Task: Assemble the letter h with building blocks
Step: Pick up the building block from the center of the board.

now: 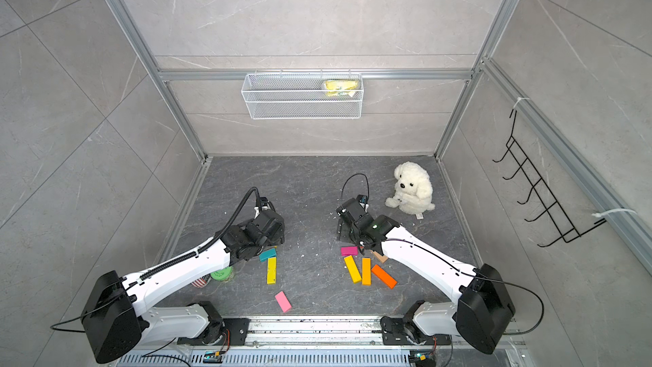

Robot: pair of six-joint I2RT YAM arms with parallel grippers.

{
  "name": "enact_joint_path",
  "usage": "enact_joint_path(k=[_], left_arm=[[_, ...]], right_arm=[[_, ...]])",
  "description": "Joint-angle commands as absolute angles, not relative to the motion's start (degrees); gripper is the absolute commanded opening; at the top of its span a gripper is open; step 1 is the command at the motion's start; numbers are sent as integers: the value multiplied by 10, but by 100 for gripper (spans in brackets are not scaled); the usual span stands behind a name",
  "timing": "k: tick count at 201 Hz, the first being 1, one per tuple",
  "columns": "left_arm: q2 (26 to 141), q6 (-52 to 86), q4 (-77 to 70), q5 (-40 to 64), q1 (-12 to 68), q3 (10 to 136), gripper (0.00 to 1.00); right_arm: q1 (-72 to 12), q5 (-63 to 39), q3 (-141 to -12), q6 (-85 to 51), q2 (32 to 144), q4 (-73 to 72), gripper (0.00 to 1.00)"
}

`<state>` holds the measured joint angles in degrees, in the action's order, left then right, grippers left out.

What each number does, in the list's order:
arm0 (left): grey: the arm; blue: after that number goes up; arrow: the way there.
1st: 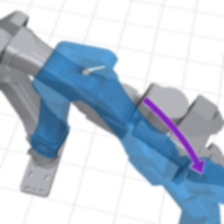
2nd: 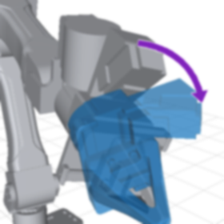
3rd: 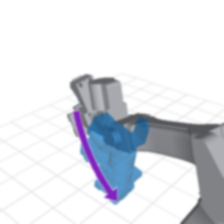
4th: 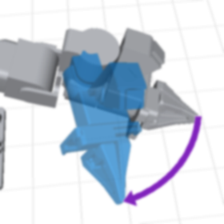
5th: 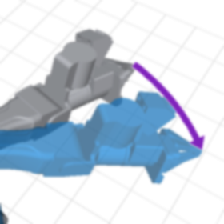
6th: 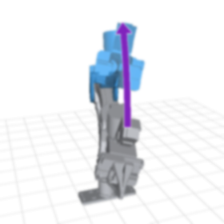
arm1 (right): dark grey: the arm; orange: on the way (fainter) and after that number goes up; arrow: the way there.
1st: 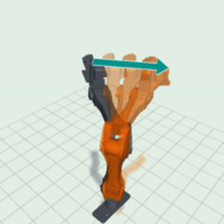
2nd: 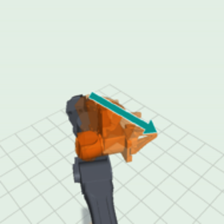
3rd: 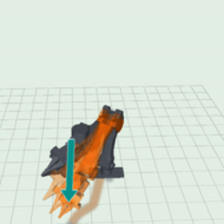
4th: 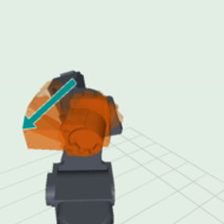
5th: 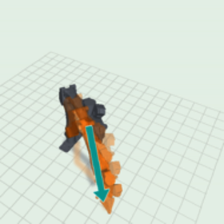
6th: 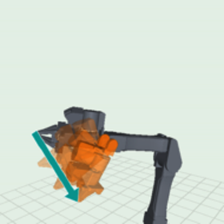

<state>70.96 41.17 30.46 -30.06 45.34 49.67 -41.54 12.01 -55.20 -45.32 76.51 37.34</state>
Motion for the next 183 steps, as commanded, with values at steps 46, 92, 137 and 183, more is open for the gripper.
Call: enact_joint_path(k=[46,92,137,183], left_arm=[[658,464,355,-324,452,483,73],[673,498,368,-327,452,483,73],[696,518,397,-342,451,492,73],[701,520,395,-342,450,494,73]], right_arm=[[-460,21,-444,-407,751,461,54],[-461,0,-436,-362,796,400,56],[-463,3,-440,-348,841,371,52],[-471,12,-428,-352,856,361,44]])
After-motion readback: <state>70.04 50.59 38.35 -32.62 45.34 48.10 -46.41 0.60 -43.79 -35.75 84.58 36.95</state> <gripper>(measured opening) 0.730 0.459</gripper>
